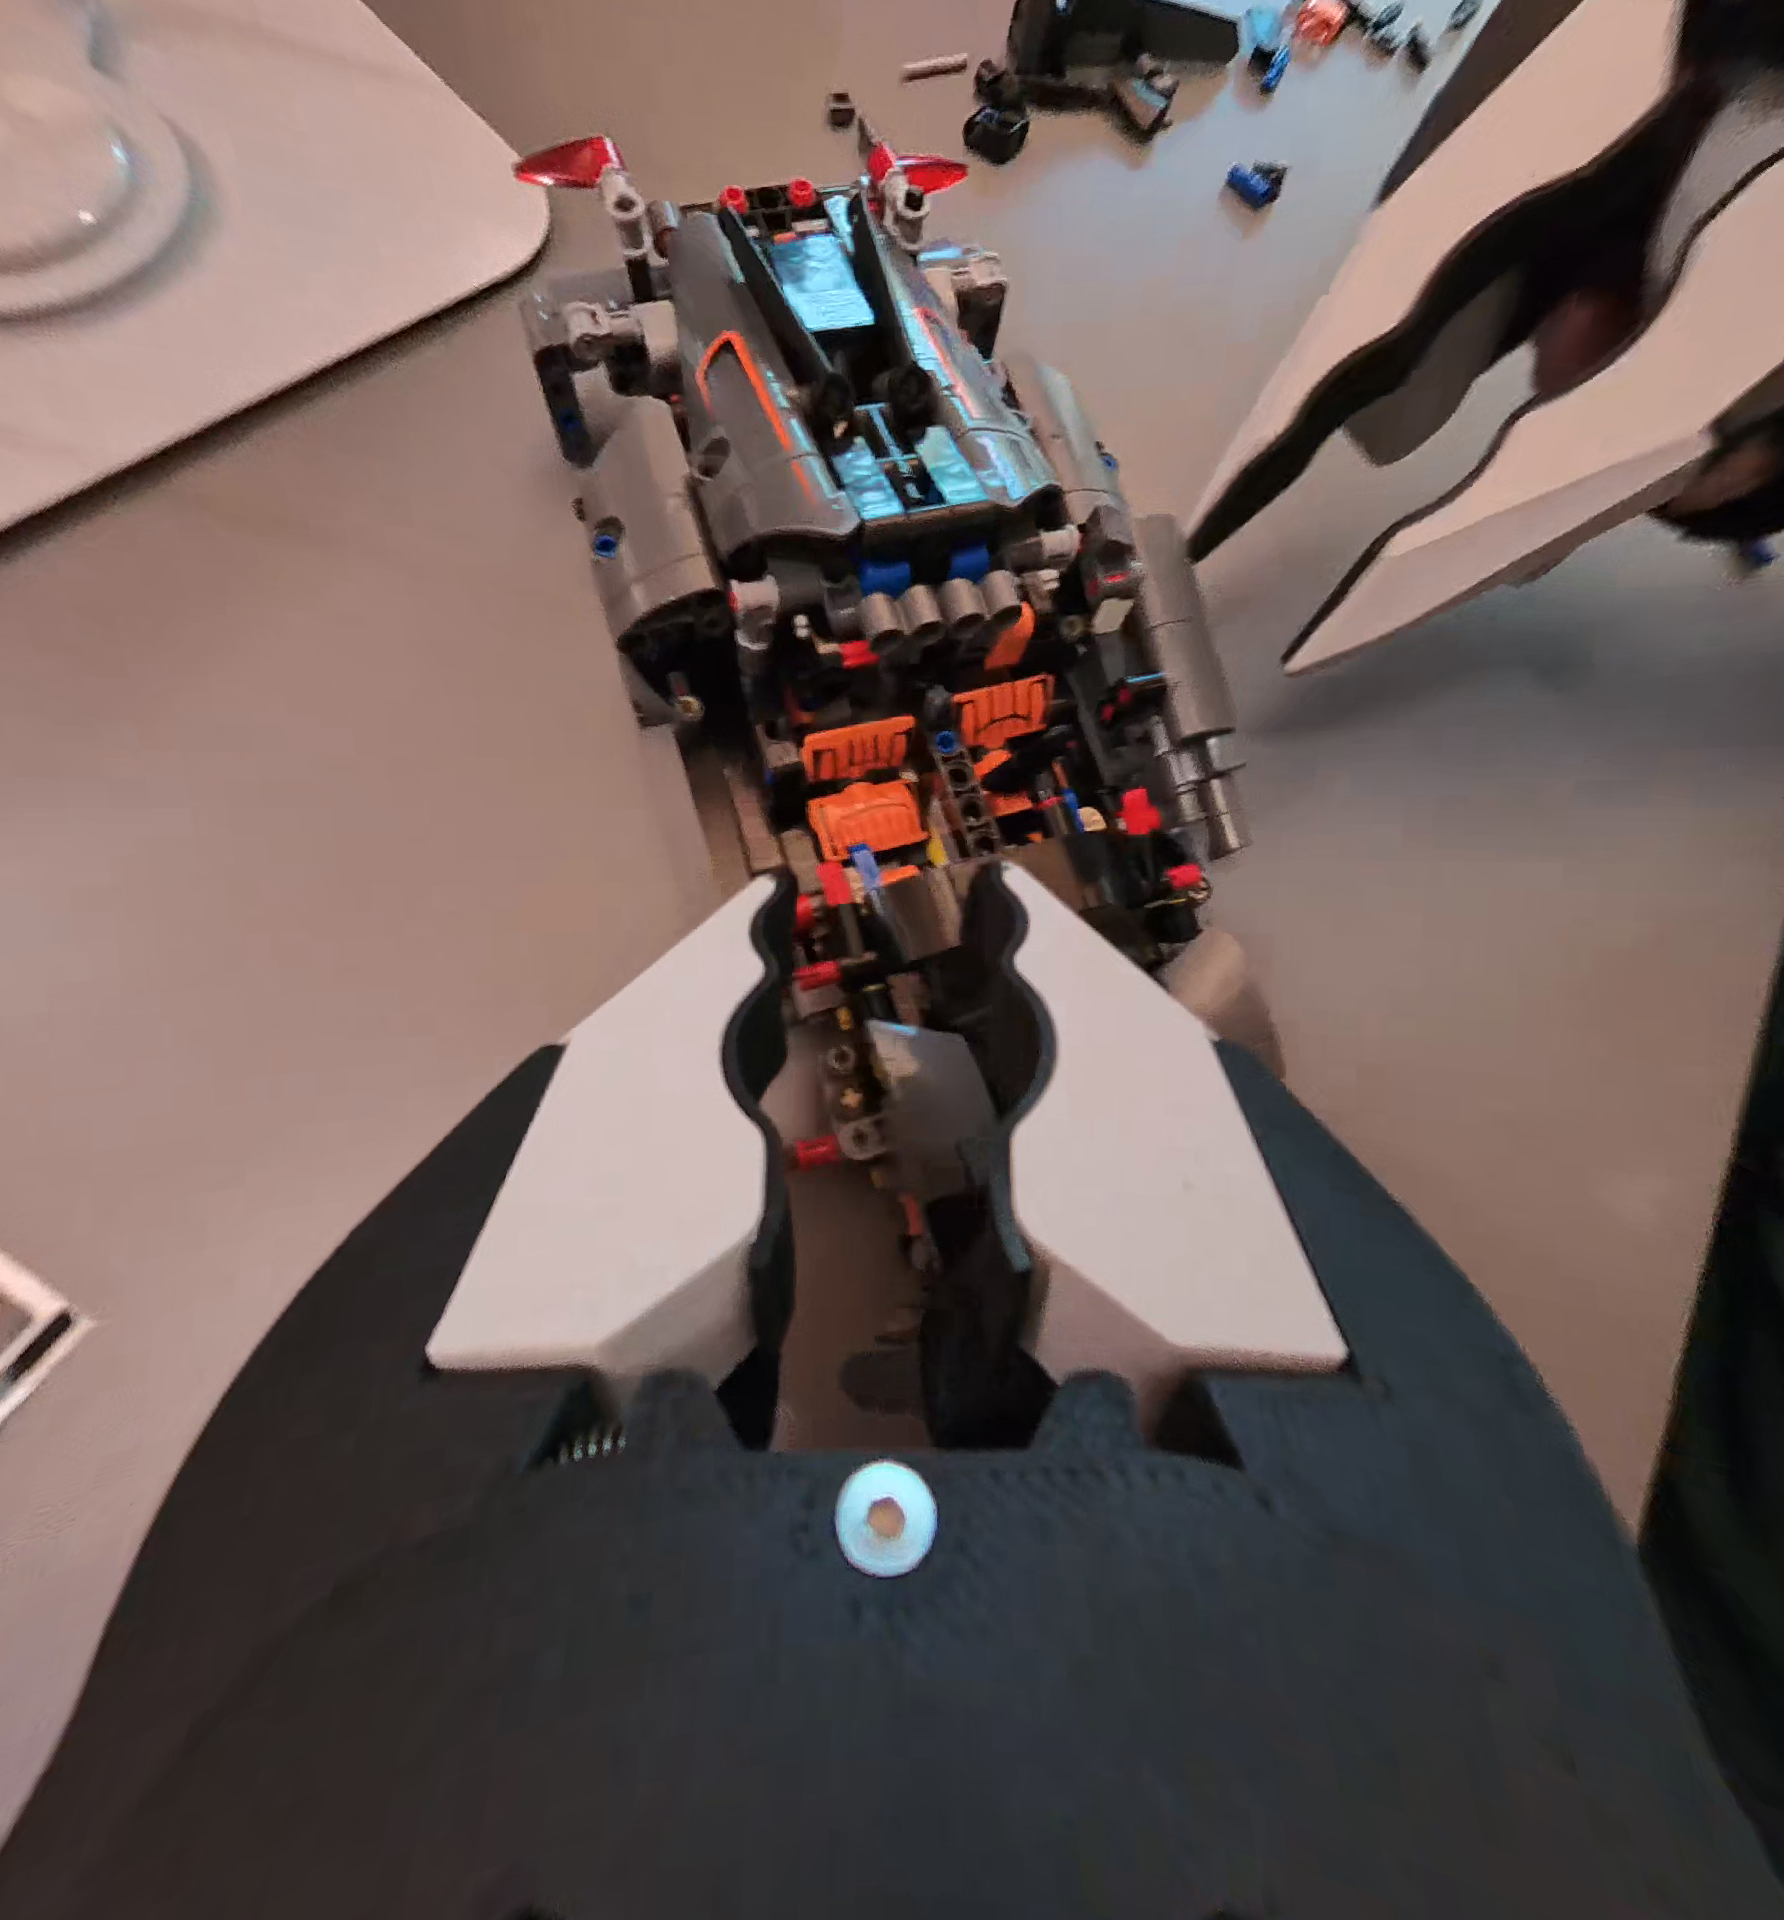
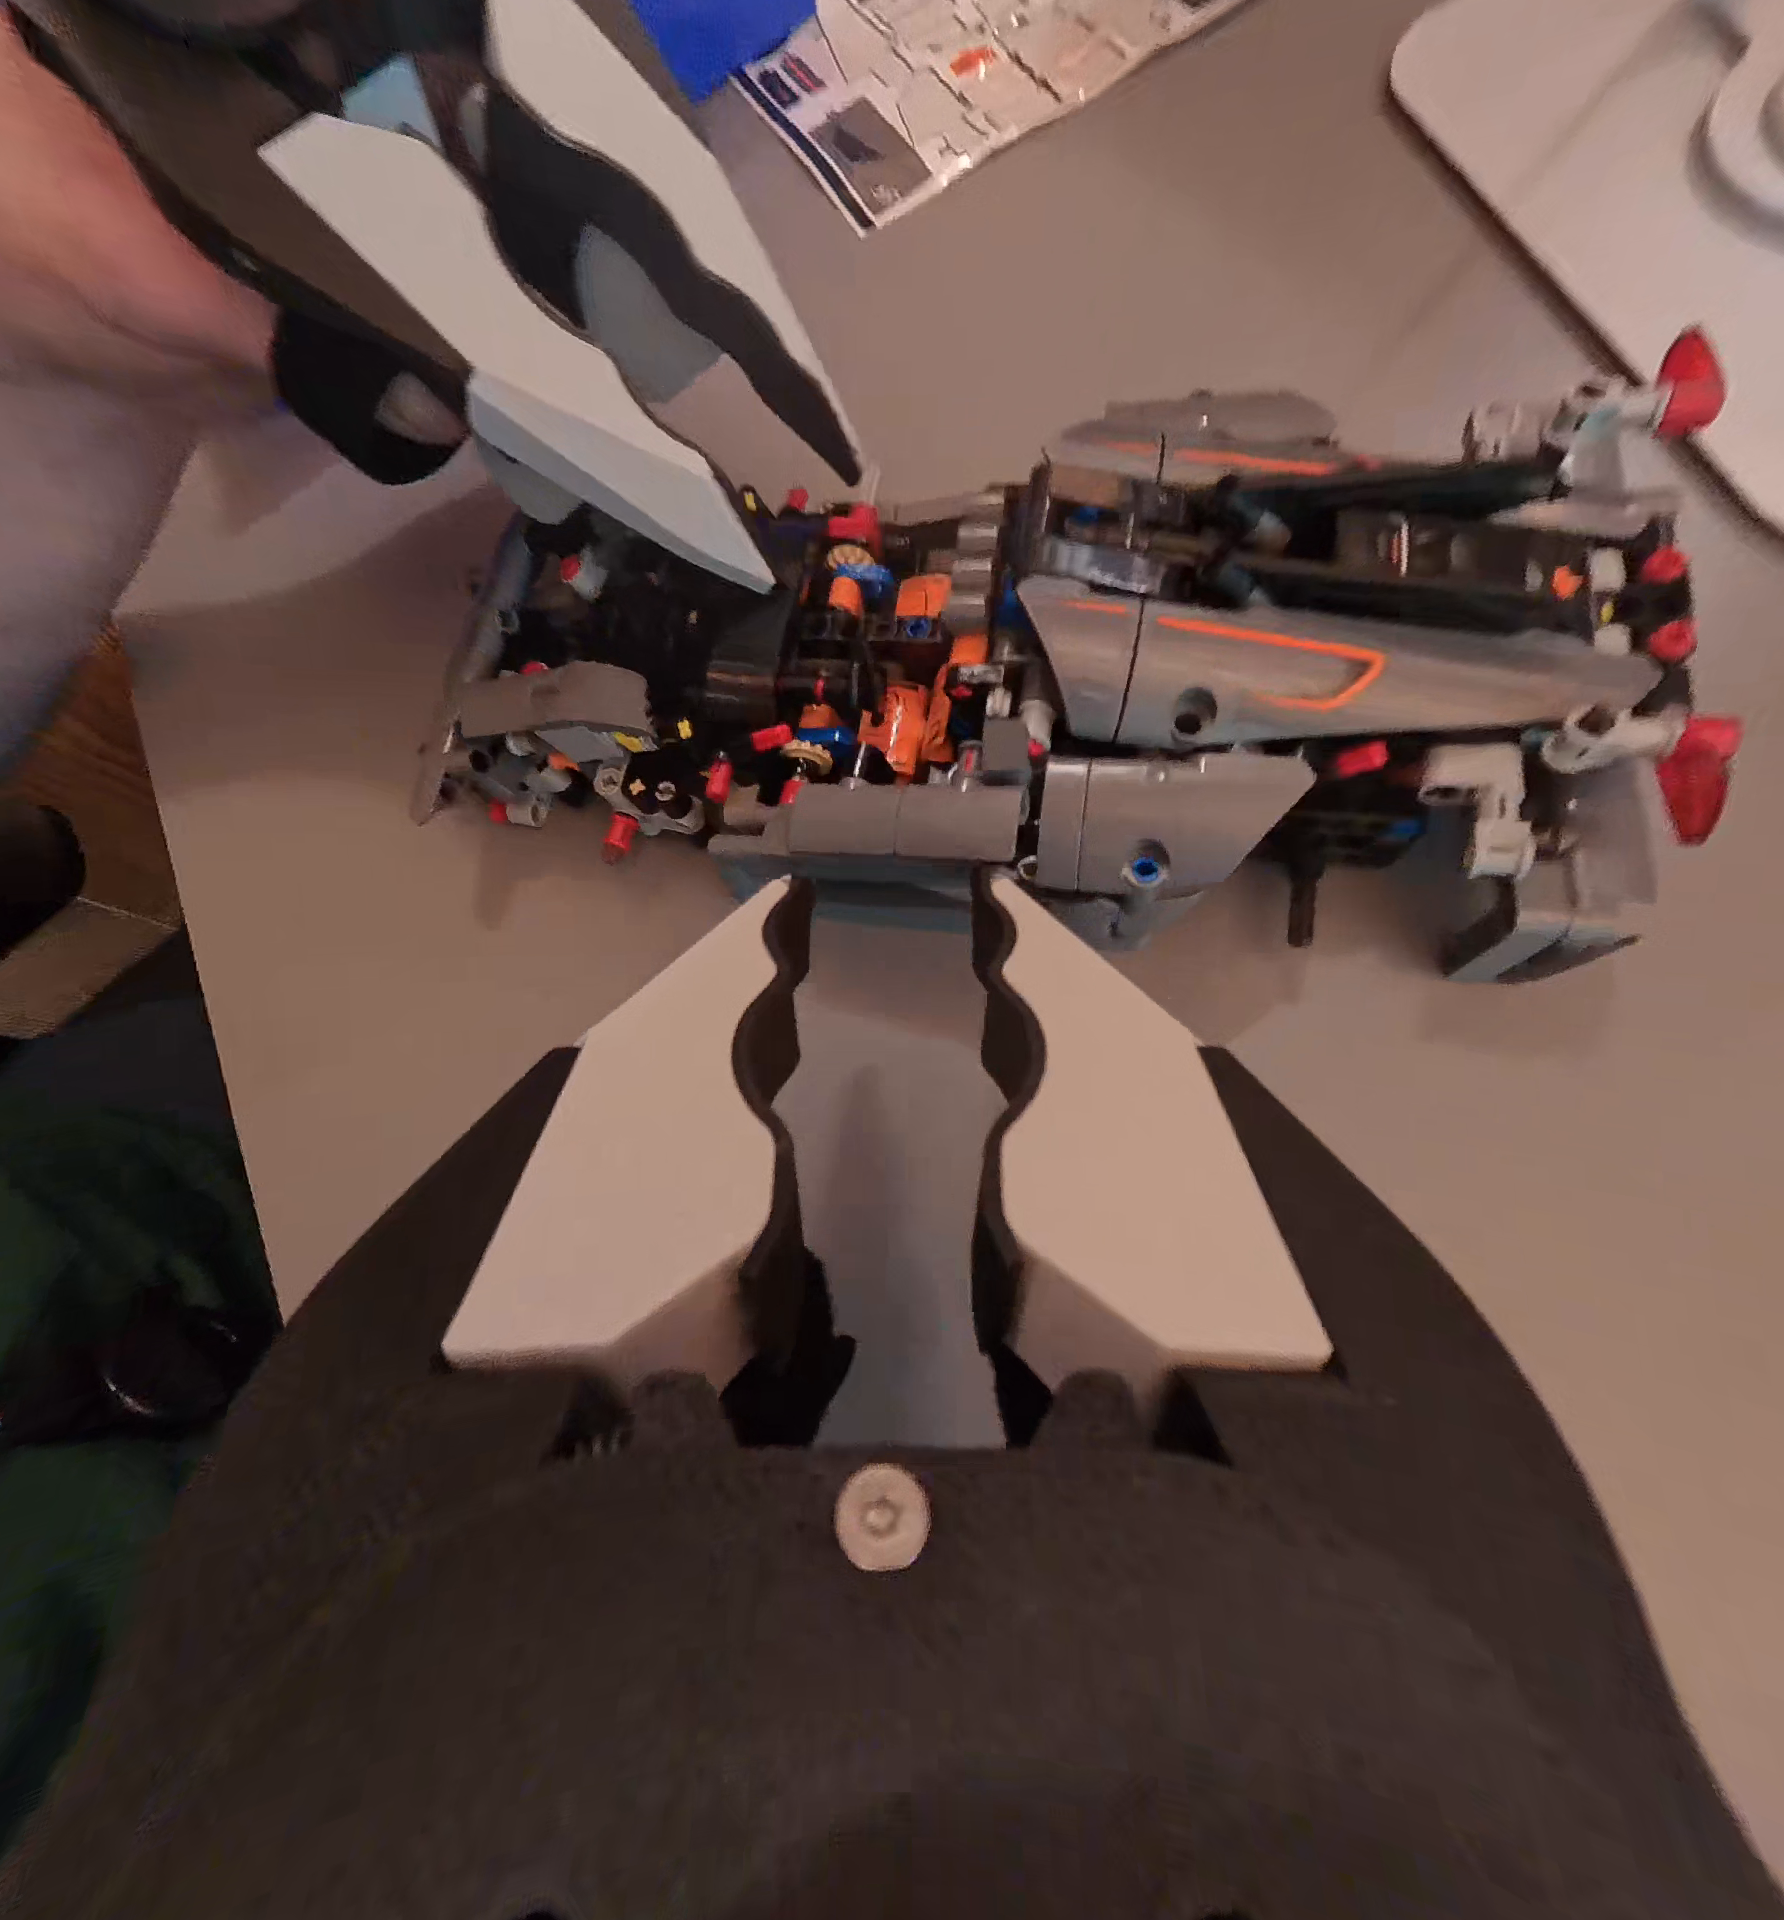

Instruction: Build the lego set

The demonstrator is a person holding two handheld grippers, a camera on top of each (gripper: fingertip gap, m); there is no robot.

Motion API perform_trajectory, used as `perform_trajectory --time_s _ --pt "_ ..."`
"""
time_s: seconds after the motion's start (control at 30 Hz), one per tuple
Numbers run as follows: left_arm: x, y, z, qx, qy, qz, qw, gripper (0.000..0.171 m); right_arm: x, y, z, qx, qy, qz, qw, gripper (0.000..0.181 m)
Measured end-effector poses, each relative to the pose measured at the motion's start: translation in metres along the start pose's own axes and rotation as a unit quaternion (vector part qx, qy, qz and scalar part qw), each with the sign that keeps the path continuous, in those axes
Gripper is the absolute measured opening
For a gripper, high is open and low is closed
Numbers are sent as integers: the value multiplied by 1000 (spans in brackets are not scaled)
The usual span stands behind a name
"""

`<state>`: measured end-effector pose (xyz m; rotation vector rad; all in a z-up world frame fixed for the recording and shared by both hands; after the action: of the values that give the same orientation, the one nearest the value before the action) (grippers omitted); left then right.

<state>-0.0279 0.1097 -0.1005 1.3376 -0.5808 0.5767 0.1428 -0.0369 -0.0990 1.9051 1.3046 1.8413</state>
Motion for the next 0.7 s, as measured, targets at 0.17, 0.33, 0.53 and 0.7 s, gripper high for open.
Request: perform_trajectory --time_s 0.17,0.33,0.53,0.7 --pt "-4 -4 9 -9 13 22 1000 36 -4 -11 8 28 -70 -2 997 43" --pt "-7 -7 22 15 30 43 999 41 -8 -12 10 29 -93 8 995 35" --pt "-9 -16 48 21 46 72 996 45 -14 1 20 51 -131 32 990 34" --pt "-4 -26 65 4 76 90 993 43 -21 11 33 61 -149 50 986 34"
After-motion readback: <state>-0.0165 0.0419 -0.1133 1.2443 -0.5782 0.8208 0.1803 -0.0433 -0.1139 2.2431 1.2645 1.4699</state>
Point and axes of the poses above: each gripper's, where its closed fingertips meet, y back along the fingers, x out of its top, z = x × y across the jaws, the point moved 10 cm from there along y, back along the fingers, and after that the axes turned 4 degrees about -z, right-handed, at the moved point
